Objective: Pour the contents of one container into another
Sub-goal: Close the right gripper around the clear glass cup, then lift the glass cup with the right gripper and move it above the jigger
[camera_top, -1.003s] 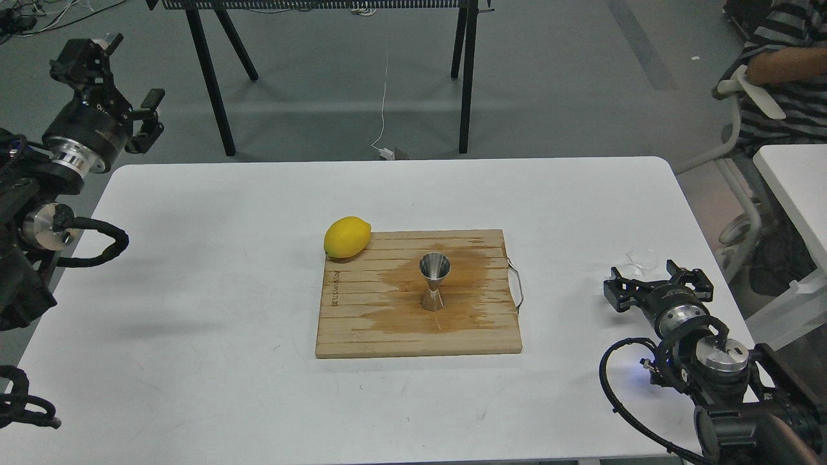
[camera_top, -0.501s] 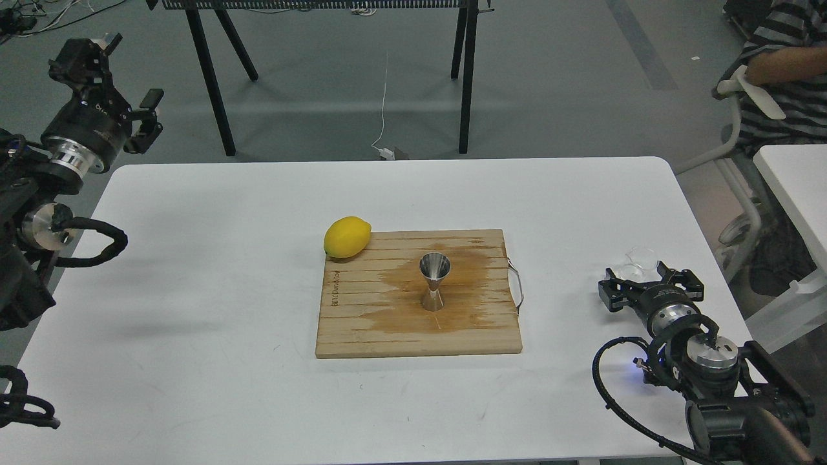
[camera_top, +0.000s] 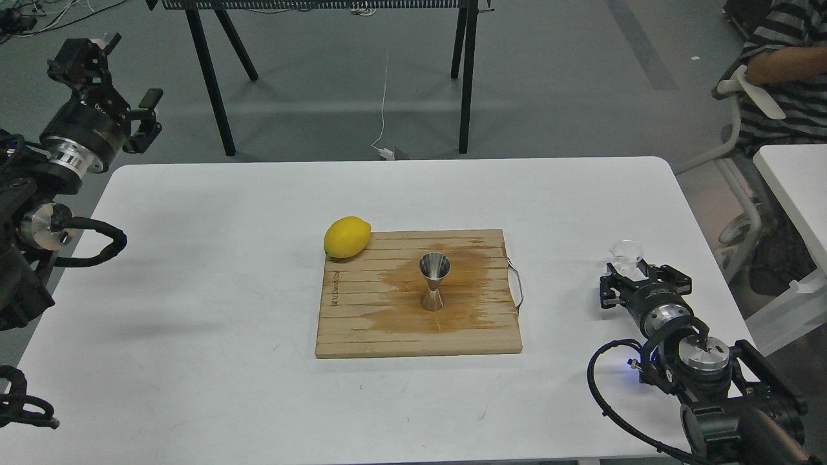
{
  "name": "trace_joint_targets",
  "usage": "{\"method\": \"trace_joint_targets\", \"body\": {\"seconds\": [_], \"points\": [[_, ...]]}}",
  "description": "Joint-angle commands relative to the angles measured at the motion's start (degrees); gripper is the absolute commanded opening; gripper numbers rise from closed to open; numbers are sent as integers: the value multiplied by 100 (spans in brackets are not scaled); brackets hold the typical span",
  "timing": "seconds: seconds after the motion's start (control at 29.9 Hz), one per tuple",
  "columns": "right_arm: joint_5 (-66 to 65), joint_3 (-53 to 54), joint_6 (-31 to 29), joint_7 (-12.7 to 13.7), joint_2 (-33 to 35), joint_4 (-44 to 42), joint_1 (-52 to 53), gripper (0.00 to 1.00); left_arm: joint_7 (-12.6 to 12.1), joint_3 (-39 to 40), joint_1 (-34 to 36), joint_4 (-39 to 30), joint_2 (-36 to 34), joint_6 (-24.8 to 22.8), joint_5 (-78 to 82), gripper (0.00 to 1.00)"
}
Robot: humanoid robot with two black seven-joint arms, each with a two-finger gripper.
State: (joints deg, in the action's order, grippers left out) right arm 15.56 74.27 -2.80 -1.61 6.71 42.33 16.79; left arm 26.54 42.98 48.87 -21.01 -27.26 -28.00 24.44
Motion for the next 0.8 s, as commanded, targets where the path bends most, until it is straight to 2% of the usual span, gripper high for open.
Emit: {"method": "trace_joint_targets", "body": {"seconds": [0.0,0.2,0.37,0.77], "points": [[0,-9,-46,-6,-3,3,0,24,0,9,0,0,2,0,0,99],[0,-96,-46,-6,-21,301,0,24,0,0,9,0,-7,0,0,99],[-17,-299,86,-14,32,1241,-175,24,0,0,18,0,-7,0,0,99],[-210,-782,999,-14,576,3236,-492,24,9,9,18,0,-16,0,0,99]]}}
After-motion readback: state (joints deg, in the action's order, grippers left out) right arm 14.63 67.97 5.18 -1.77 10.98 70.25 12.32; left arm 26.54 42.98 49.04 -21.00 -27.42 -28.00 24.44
